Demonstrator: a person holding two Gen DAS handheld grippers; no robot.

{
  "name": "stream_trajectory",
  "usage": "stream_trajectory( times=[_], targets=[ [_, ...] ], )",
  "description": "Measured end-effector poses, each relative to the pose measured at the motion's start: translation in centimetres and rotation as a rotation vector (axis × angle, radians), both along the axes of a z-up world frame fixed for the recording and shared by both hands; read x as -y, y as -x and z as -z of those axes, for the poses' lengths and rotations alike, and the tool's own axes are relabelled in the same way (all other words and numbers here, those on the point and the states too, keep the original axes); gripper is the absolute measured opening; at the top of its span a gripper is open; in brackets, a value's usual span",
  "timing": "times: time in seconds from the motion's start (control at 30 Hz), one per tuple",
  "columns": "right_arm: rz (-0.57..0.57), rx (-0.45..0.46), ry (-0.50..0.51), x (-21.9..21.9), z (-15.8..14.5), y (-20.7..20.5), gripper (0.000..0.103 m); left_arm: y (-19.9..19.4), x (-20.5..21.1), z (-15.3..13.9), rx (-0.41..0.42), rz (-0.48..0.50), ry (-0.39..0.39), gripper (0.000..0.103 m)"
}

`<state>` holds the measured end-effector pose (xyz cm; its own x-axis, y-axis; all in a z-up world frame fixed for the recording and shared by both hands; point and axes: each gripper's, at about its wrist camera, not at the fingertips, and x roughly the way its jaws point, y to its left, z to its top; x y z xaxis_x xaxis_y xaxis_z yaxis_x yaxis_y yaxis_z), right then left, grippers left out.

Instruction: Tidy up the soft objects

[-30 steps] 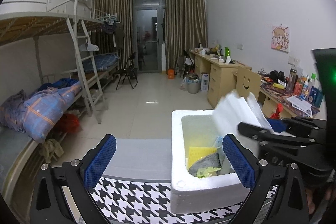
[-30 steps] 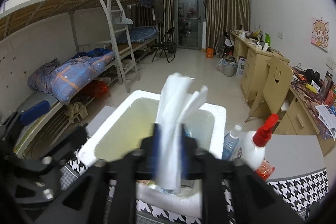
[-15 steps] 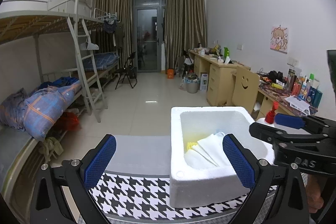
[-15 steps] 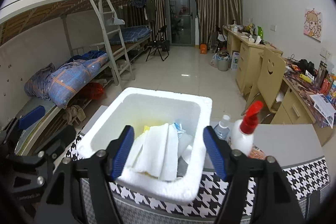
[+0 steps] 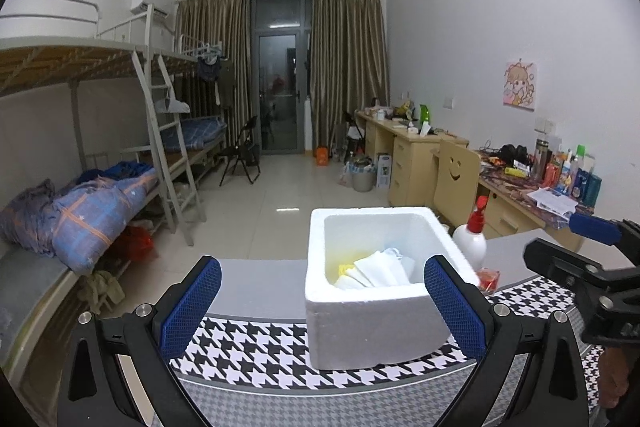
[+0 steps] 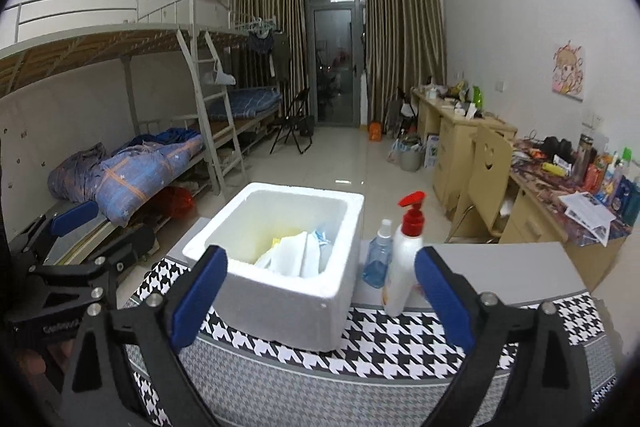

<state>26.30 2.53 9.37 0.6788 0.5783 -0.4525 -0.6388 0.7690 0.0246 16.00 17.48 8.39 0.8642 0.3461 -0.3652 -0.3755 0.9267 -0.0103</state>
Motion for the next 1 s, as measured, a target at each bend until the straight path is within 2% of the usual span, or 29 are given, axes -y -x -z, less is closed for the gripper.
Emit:
stream_trajectory(
  times=[0.17, 0.37, 0.57, 1.0],
  targets=[
    [-0.019, 0.028, -0.011, 2.0, -1.0, 2.5, 0.100, 1.9, 1.6, -0.9, 0.035, -0.001, -0.014, 0.102],
    [0.008, 0.080, -0.016, 3.9, -1.5, 5.5, 0.102, 4.7, 3.3, -1.5, 0.056, 0.005, -0.045, 0.102],
    [0.005, 0.121, -0.025, 5.6, -0.8, 8.5, 0.102, 7.5, 5.2, -1.3, 0.083, 0.022, -0.062, 0.102],
    [0.018, 0.207, -0.060, 8.5, 0.8, 12.8, 0.102, 10.9, 7.8, -0.3, 0.145, 0.021, -0.094, 0.102]
  ],
)
